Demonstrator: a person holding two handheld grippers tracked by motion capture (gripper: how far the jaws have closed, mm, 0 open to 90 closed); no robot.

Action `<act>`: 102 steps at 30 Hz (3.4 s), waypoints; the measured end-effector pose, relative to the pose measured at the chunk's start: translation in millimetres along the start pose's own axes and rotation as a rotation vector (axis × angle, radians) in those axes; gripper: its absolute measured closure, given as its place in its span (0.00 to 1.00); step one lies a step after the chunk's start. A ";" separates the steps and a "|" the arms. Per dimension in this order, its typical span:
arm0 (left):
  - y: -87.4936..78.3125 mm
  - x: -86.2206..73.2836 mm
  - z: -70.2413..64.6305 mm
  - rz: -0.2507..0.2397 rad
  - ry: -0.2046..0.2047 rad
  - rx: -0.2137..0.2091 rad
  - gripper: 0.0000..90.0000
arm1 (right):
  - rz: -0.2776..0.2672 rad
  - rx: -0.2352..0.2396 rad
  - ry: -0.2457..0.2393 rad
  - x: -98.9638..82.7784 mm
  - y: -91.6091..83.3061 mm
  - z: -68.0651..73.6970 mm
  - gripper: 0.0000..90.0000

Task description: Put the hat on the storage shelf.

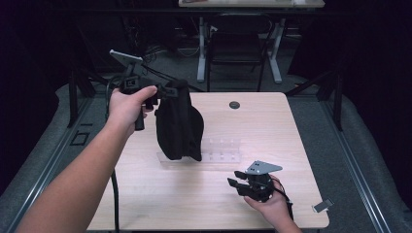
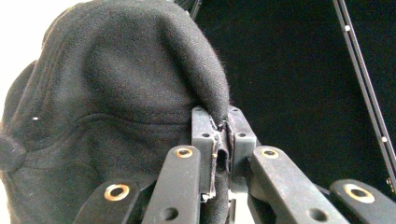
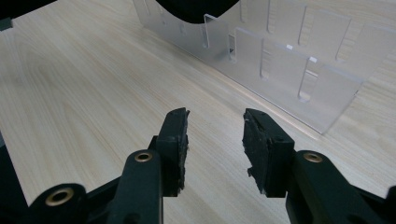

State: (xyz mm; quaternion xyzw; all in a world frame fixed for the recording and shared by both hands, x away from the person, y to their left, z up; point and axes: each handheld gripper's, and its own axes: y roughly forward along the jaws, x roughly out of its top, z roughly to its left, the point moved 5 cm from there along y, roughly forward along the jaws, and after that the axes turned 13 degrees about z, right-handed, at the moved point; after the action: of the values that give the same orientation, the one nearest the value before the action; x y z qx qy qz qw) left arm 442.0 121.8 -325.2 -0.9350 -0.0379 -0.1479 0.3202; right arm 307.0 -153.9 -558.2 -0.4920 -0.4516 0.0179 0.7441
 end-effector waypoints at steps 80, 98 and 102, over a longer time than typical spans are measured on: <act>66.6 -9.9 -5.1 0.046 0.021 -0.147 0.82 | -0.009 0.007 0.005 1.5 1.3 1.1 0.67; 36.1 -12.8 18.8 -0.020 0.040 -0.054 0.66 | -0.009 0.003 0.007 1.4 1.1 0.8 0.67; 29.8 -16.7 36.0 -0.024 0.033 -0.019 0.65 | -0.011 0.001 0.007 1.4 1.0 0.3 0.67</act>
State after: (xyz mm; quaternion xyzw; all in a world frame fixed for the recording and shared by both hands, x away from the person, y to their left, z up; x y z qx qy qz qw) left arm 440.1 120.6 -374.8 -0.9349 -0.0424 -0.1675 0.3101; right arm 308.0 -152.6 -557.9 -0.4893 -0.4518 0.0123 0.7459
